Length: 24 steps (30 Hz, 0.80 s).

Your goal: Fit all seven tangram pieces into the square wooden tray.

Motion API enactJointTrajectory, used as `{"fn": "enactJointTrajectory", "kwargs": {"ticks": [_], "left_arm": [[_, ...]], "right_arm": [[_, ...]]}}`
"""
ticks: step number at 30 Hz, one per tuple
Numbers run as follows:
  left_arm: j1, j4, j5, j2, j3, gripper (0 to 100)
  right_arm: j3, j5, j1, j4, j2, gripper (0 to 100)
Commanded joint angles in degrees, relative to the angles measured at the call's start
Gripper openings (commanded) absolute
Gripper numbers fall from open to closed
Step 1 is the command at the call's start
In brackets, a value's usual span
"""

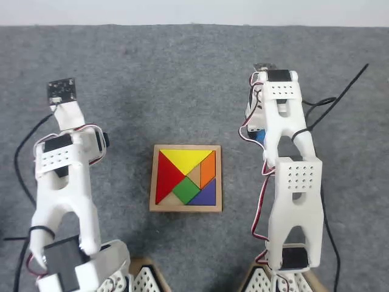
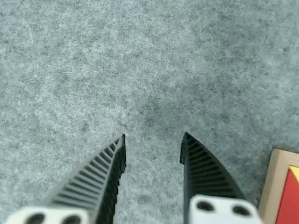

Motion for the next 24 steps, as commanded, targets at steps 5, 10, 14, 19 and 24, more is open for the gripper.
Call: {"fn": "enactJointTrajectory", "kwargs": {"ticks": [5,10,14,19,24], "left_arm": [[0.0,-1.0,-0.2,-0.4,-0.7,19],[-0.1,-1.1,-0.2,-0.4,-0.7,19],[-0.2,-1.1,-0.2,-0.4,-0.7,19],[-0.2,-1.2,-0.2,-0.4,-0.7,19],[-0.2,-1.2,-0.2,-0.4,-0.7,19]], "right_arm": [[-0.7,1.8,-1.5,4.9,-10.4,2.8],[-0.6,4.3,-3.7,8.1,-16.0,2.4],[4.7,6.2,-7.5,8.3,-24.1,2.4],[24.8,10.5,-17.3,5.8,-42.4,2.5],[52.7,17.9,-31.6,-6.5,-63.9,2.7]]}}
